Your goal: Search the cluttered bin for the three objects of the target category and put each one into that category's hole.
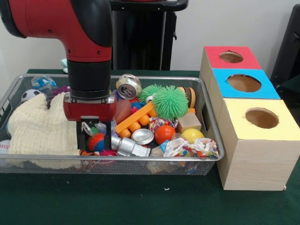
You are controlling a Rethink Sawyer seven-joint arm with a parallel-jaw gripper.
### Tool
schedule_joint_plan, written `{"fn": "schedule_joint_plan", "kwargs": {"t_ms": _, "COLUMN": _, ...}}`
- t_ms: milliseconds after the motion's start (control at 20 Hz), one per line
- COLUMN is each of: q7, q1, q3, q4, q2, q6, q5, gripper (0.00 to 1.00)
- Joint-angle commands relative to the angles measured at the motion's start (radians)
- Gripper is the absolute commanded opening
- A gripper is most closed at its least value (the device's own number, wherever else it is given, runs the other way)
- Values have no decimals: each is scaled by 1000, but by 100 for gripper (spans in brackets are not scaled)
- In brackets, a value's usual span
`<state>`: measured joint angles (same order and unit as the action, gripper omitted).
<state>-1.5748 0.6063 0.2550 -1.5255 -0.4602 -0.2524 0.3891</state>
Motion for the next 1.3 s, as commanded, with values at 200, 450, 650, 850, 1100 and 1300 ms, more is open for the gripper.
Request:
{"fn": "schedule_joint_plan", "kwargs": {"t_ms": 200, "q7": -146, "q1": -56, "q3": -7, "q4": -31, "q2": 32, "q6": -19, "q5": -29, "gripper": 100}}
{"fn": "schedule_joint_plan", "kwargs": {"t_ms": 450, "q7": -121, "q1": -64, "q3": -30, "q4": 0, "q2": 43, "q6": -8, "q5": -5, "gripper": 100}}
{"fn": "schedule_joint_plan", "kwargs": {"t_ms": 650, "q7": -110, "q1": -71, "q3": -47, "q4": 11, "q2": 45, "q6": 1, "q5": 9, "gripper": 100}}
{"fn": "schedule_joint_plan", "kwargs": {"t_ms": 850, "q7": -87, "q1": -77, "q3": -62, "q4": 35, "q2": 53, "q6": -13, "q5": 23, "gripper": 100}}
{"fn": "schedule_joint_plan", "kwargs": {"t_ms": 1100, "q7": -62, "q1": -75, "q3": -79, "q4": 50, "q2": 56, "q6": -21, "q5": 39, "gripper": 100}}
{"fn": "schedule_joint_plan", "kwargs": {"t_ms": 1300, "q7": -57, "q1": -69, "q3": -76, "q4": 49, "q2": 58, "q6": -20, "q5": 36, "gripper": 100}}
